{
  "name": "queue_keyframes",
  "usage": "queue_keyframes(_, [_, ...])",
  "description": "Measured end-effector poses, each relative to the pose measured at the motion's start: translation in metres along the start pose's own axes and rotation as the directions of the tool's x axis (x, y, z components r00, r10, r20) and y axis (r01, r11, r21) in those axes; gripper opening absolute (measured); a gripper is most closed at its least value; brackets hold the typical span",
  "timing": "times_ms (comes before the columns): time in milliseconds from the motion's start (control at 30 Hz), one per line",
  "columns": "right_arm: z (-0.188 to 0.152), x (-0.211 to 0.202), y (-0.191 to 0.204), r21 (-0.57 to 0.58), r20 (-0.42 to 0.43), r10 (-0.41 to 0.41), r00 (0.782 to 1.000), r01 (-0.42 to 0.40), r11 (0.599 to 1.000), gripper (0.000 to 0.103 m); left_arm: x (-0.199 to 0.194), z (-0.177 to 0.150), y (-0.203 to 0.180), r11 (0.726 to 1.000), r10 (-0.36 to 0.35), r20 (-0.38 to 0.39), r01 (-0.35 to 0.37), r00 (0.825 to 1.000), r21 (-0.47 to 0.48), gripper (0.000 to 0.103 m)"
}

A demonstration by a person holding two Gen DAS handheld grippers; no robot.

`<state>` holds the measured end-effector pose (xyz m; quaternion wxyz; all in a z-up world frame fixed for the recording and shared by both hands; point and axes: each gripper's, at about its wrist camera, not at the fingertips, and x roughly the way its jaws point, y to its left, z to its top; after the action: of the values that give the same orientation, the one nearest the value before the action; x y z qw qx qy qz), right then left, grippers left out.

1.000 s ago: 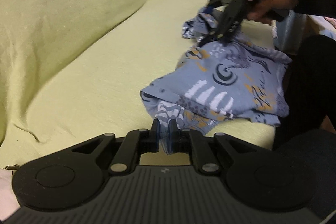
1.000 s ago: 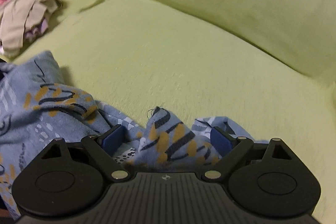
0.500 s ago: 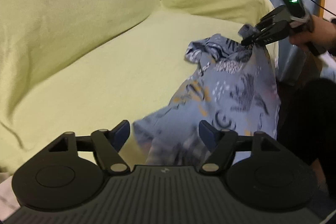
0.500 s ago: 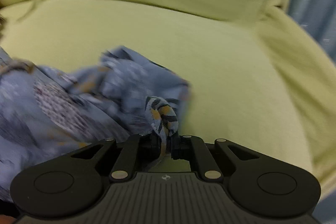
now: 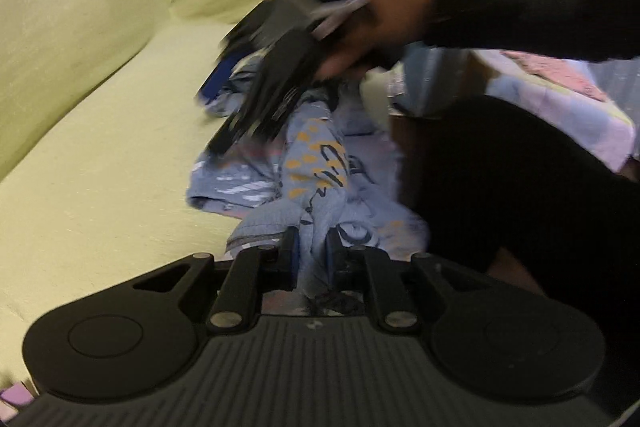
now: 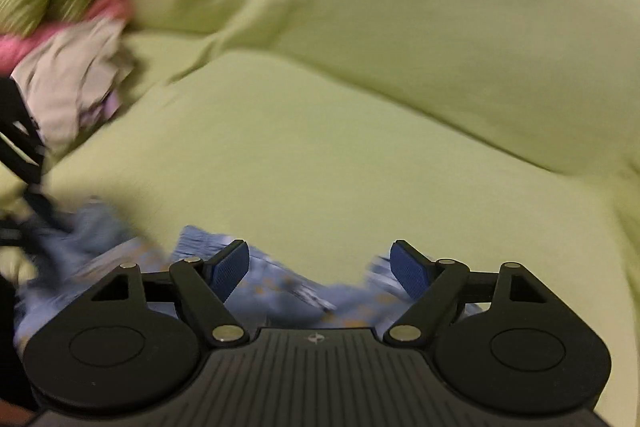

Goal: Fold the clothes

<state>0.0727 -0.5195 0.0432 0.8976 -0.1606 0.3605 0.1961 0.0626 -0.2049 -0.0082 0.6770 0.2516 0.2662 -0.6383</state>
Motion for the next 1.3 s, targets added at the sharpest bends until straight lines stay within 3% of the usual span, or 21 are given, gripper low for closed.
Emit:
queue_keyframes(100, [0.008,0.033,0.014,-0.065,-0.066,0.114,0.991,-0.118,0.991,0.08,-0.004,-0.002,0.005,0.999,0.033,-0.009,-0.032,0.999,0.005,0.01])
queue_keyframes(167, [0.009,0.049,0.019,-0.098,-0.116,0.16,0.98,-0.172,0.98,0.068,-0.004,-0.002,0.011,0.998,0.056,-0.007,-0.056,0.998,-0.003,0.01])
queue_keyframes(200, [0.008,0.053,0.019,-0.102,-0.13,0.178,0.975,-0.192,0.976,0.066,-0.004,-0.003,0.015,0.998,0.067,-0.002,-0.067,0.998,-0.009,0.01])
queue_keyframes(233, [0.007,0.052,0.016,-0.076,-0.122,0.202,0.972,-0.212,0.974,0.05,-0.004,-0.002,0.017,0.997,0.082,0.006,-0.082,0.997,-0.006,0.01])
queue_keyframes(267, [0.006,0.049,0.011,-0.053,-0.109,0.211,0.971,-0.217,0.975,0.007,-0.005,-0.001,0.02,0.995,0.098,0.017,-0.098,0.995,0.002,0.01])
queue_keyframes(333, [0.005,0.034,-0.001,-0.023,-0.059,0.151,0.987,-0.153,0.988,0.0,-0.013,0.003,0.023,0.99,0.14,0.052,-0.142,0.989,0.023,0.01])
queue_keyframes(467, [0.004,0.002,-0.026,0.05,0.045,0.01,0.999,-0.012,0.999,0.0,-0.033,0.013,0.025,0.976,0.203,0.11,-0.21,0.973,0.059,0.01])
queue_keyframes(533, [0.007,-0.022,-0.043,0.121,0.135,-0.142,0.981,0.126,0.985,0.0,-0.031,0.014,0.023,0.977,0.195,0.097,-0.202,0.976,0.071,0.01])
queue_keyframes(633, [0.006,-0.051,-0.065,0.258,0.217,-0.285,0.934,0.227,0.939,0.0,-0.026,0.01,0.024,0.985,0.163,0.068,-0.167,0.984,0.05,0.013])
queue_keyframes(700, [0.001,-0.051,-0.072,0.295,0.197,-0.286,0.938,0.222,0.929,0.002,-0.024,0.007,0.026,0.99,0.138,0.052,-0.139,0.989,0.024,0.016])
queue_keyframes(833, [-0.018,-0.039,-0.075,0.317,0.12,-0.227,0.966,0.18,0.931,0.021,-0.019,0.0,0.03,0.996,0.085,0.023,-0.084,0.996,-0.027,0.019])
queue_keyframes(867, [-0.023,-0.038,-0.075,0.322,0.116,-0.216,0.969,0.169,0.931,0.021,-0.017,-0.002,0.031,0.997,0.071,0.016,-0.07,0.997,-0.04,0.022])
queue_keyframes(967, [-0.035,-0.03,-0.07,0.341,0.1,-0.147,0.984,0.105,0.934,0.024,-0.033,-0.001,0.045,0.986,0.103,0.086,-0.09,0.991,-0.138,0.032])
queue_keyframes(1033, [-0.045,-0.019,-0.064,0.323,0.028,-0.097,0.995,0.083,0.943,0.028,-0.039,-0.001,0.06,0.965,0.158,0.116,-0.128,0.981,-0.228,0.048])
queue_keyframes(1100, [-0.055,-0.01,-0.062,0.303,-0.051,-0.069,0.996,0.081,0.95,0.033,-0.036,0.0,0.077,0.927,0.225,0.1,-0.181,0.969,-0.328,0.056])
queue_keyframes(1167, [-0.067,-0.004,-0.059,0.3,-0.133,-0.057,0.989,0.096,0.949,0.033,-0.025,-0.001,0.095,0.883,0.256,0.061,-0.208,0.965,-0.421,0.057])
queue_keyframes(1233, [-0.077,-0.009,-0.06,0.33,-0.163,-0.05,0.985,0.102,0.939,0.034,-0.011,0.0,0.111,0.843,0.263,0.021,-0.219,0.965,-0.491,0.057])
queue_keyframes(1300, [-0.082,-0.015,-0.057,0.333,-0.195,-0.058,0.979,0.121,0.935,0.034,0.004,-0.002,0.127,0.787,0.234,0.011,-0.183,0.972,-0.589,0.057])
